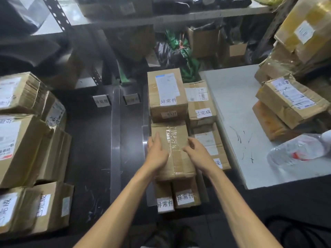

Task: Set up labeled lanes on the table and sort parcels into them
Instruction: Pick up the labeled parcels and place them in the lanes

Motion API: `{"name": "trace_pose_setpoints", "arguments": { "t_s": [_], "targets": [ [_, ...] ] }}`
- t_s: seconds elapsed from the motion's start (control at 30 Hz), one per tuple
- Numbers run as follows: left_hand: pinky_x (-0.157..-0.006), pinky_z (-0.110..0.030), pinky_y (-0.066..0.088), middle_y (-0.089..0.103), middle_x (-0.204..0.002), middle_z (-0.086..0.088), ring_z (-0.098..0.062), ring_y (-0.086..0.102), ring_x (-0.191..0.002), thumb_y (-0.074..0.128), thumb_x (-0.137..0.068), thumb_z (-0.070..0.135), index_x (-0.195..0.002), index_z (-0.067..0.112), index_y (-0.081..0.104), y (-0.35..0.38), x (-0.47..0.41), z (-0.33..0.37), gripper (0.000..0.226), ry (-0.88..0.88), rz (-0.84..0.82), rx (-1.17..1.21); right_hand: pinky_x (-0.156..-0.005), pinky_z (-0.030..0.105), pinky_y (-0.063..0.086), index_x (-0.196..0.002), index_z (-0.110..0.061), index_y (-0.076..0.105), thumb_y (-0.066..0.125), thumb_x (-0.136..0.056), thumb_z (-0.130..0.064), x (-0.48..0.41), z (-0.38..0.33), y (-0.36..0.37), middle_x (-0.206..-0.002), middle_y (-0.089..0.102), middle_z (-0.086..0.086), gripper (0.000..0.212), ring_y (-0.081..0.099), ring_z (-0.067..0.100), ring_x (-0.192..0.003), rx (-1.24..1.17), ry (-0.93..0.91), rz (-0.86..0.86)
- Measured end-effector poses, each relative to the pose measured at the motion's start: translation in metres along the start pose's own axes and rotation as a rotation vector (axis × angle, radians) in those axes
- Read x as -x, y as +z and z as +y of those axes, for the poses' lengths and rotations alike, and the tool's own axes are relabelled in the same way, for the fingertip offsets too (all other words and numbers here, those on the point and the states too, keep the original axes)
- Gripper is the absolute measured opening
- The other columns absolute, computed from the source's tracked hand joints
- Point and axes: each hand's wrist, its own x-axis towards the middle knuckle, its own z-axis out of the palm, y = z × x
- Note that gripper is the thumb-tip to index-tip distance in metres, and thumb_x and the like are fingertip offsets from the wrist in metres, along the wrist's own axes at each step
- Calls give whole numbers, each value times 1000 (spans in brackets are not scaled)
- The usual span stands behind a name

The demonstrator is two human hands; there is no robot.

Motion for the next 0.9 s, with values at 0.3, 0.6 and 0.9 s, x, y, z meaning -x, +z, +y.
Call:
{"name": "trace_pose_setpoints", "arguments": {
  "t_s": [0.3, 0.6, 0.9],
  "targets": [
    [-98, -32, 53, 55, -141, 2, -13, 57, -121, 45, -91, 4, -149, 24, 40, -7, -2, -1, 62, -27, 112, 256, -116, 36, 35, -154, -16, 41, 57, -102, -28, 3, -8, -15, -159, 42, 2, 56, 39, 19, -145, -1, -9, 7],
    [-96, -31, 50, 64, -126, 4, -10, 60, -117, 42, -96, -8, -142, 20, 52, -15, 6, 8, 54, 99, 247, 539, -122, 51, 29, -156, -36, 33, 71, -62, -82, 4, -19, -14, -163, 32, 3, 112, 31, 27, -150, 71, -41, -39],
    [-69, -21, 55, 59, -117, 0, -12, 61, -96, 59, -100, 6, -131, 13, 53, -18, 20, 19, 33, 130, 330, 843, -96, 39, 51, -145, -28, 49, 73, -63, -56, 9, -38, -29, -136, 63, 0, 90, 64, 18, -116, -294, -13, -258]
  ]
}}
